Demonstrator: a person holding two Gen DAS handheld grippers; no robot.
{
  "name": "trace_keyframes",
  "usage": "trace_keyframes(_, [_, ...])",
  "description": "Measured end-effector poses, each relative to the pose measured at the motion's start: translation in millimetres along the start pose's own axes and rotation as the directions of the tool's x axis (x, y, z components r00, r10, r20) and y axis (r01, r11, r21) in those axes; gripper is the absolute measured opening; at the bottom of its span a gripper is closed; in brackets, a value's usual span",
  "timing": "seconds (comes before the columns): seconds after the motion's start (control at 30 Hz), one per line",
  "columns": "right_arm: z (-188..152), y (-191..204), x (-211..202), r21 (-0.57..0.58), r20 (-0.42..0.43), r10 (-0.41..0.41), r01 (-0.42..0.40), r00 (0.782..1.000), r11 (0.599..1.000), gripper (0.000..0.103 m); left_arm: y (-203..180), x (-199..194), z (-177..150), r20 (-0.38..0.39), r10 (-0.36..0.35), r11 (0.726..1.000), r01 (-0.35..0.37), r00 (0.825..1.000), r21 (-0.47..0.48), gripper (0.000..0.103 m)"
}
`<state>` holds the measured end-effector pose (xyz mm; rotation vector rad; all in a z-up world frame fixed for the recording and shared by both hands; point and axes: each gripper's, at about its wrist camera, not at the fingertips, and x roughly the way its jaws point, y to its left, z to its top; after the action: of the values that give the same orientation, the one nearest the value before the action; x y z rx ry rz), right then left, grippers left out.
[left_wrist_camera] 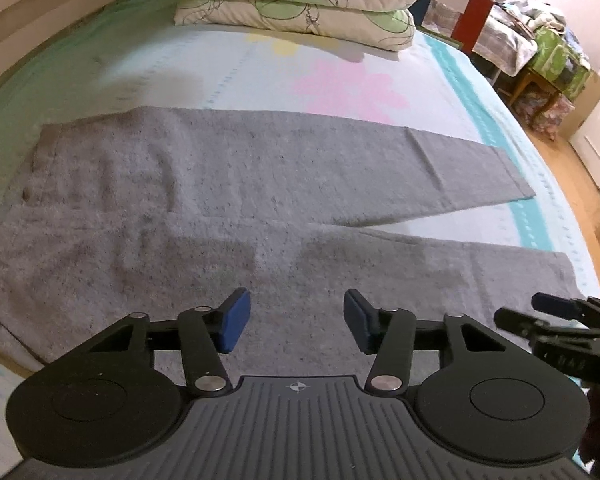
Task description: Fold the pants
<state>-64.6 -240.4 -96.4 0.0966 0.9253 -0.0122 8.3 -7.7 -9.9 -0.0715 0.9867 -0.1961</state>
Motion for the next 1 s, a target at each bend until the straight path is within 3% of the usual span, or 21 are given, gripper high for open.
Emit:
trace_keyframes(0.23, [11.0, 7.8, 26.6, -0.133, -0.054, 0.053, -0.060, 0.997, 0.989, 0.072, 2.3, 6.3, 8.4, 0.025, 0.064, 0.998, -0.064, 0.998, -0.008, 0.050])
trace_keyframes(0.43, [52.0, -1.5, 62.3, -0.327, -0.033, 0.070, -0.077, 0.997, 0.942, 0.072, -6.3, 25.7, 20.1, 0.037, 0.081, 0.994, -0.083, 0.996, 0.066, 0.050])
trace_keyframes(0.6, [95.9, -21.2, 101.8, -0.440, -0.022, 0.065, -0.068, 0.998, 0.895, 0.070, -7.3, 60.7, 41.8, -0.040, 0.064, 0.992, -0.059, 0.997, 0.113, 0.050])
trace_keyframes(0.9, [178.2, -59.6, 167.7, -0.388, -0.022, 0.071, -0.074, 0.997, 0.919, 0.067, -6.9, 122.1, 93.7, -0.054, 0.127, 0.981, -0.118, 0.990, 0.153, 0.050])
trace_keyframes(1.0, [201.3, -64.8, 192.3, -0.311, -0.022, 0.058, -0.062, 0.998, 0.948, 0.063, -8.2, 136.9, 107.3, -0.054, 0.135, 0.981, -0.125, 0.989, 0.148, 0.050])
